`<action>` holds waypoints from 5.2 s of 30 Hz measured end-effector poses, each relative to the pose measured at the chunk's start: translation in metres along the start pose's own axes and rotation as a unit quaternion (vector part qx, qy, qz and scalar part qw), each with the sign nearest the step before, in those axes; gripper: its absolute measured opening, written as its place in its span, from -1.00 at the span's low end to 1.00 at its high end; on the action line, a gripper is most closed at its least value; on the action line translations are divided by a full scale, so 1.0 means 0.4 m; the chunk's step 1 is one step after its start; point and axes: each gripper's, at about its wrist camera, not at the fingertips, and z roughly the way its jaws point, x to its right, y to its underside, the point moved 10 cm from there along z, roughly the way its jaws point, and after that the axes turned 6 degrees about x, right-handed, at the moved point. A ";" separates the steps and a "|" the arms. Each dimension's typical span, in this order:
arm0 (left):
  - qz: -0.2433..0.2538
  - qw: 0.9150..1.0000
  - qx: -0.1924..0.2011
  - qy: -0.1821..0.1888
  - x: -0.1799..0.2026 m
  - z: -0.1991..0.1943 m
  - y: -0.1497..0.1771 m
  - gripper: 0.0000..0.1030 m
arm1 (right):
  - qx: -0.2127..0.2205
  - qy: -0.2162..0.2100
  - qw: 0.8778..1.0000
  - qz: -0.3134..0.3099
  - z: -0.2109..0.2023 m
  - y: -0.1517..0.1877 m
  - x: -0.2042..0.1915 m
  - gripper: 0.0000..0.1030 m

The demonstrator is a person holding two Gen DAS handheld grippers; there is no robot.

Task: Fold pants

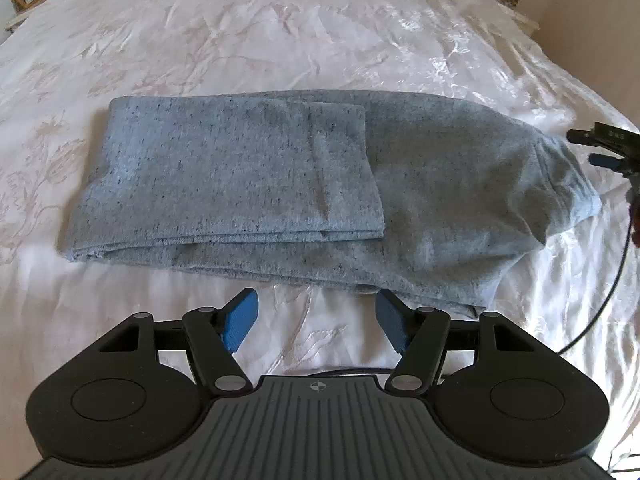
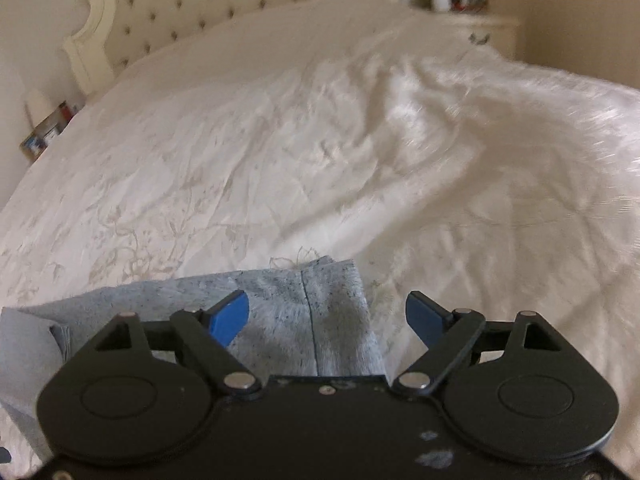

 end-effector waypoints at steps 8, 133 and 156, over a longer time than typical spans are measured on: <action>-0.010 0.999 -0.018 -0.031 -0.019 0.025 -0.003 0.23 | -0.065 -0.039 0.997 0.010 0.137 0.022 0.010 -0.68; -0.014 0.996 -0.016 0.083 -0.288 0.182 -0.117 0.69 | -0.078 -0.033 0.996 0.005 0.278 0.087 -0.655 -0.78; -0.105 0.985 0.033 0.131 -0.363 0.114 -0.226 0.72 | -0.067 -0.069 0.994 0.060 0.225 0.073 -0.626 -0.53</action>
